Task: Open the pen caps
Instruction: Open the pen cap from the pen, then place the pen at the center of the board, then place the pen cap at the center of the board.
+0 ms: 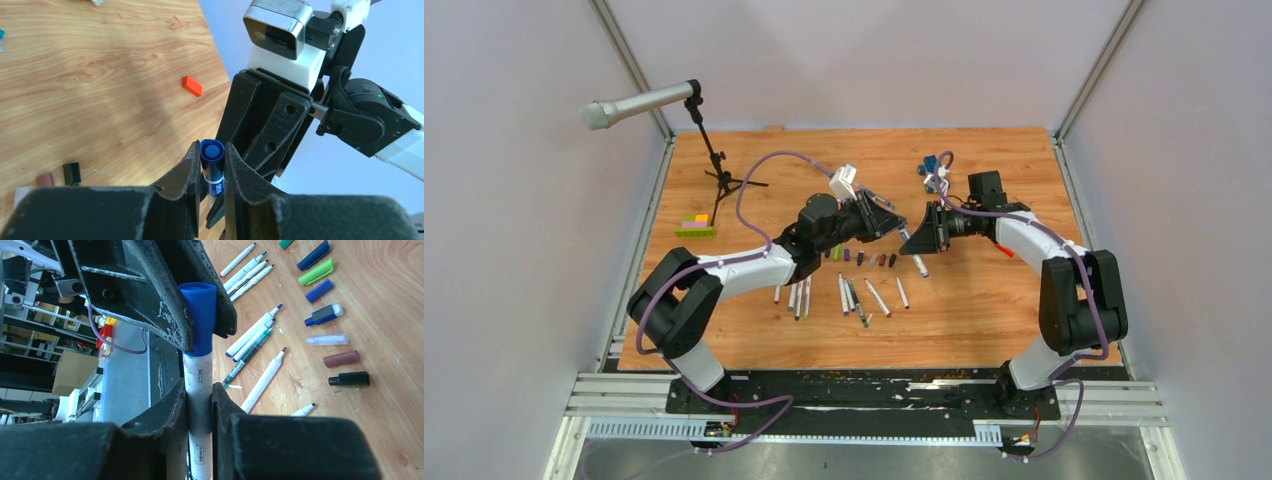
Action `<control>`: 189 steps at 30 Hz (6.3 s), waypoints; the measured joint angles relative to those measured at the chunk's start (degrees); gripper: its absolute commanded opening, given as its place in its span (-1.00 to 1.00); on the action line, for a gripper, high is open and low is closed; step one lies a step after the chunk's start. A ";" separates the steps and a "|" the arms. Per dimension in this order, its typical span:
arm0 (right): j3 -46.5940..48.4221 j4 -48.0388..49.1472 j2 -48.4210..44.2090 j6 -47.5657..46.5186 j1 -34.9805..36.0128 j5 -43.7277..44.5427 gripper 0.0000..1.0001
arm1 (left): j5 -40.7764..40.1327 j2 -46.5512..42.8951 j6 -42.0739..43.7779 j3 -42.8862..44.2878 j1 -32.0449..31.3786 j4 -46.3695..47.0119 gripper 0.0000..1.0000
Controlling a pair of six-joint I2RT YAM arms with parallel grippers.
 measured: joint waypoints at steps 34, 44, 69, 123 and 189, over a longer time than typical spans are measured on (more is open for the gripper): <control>-18.71 10.91 -17.20 8.46 4.13 14.32 -1.00 | -4.28 -23.34 5.60 -4.90 19.56 -7.96 -1.00; -24.17 15.54 -21.59 16.44 3.89 32.13 -1.00 | 2.97 -30.95 9.84 -9.86 19.56 -14.95 -1.00; -26.73 16.11 -9.75 20.50 3.96 42.51 -0.85 | 6.08 -43.76 13.31 -20.94 19.56 -22.47 -1.00; -24.22 13.27 -14.56 14.27 1.88 38.49 0.06 | 9.68 -35.41 9.31 -21.53 14.25 -15.67 -0.90; -16.87 3.85 -20.63 -5.38 -19.08 19.85 0.38 | -15.30 34.45 26.25 52.59 -6.78 -69.40 -0.10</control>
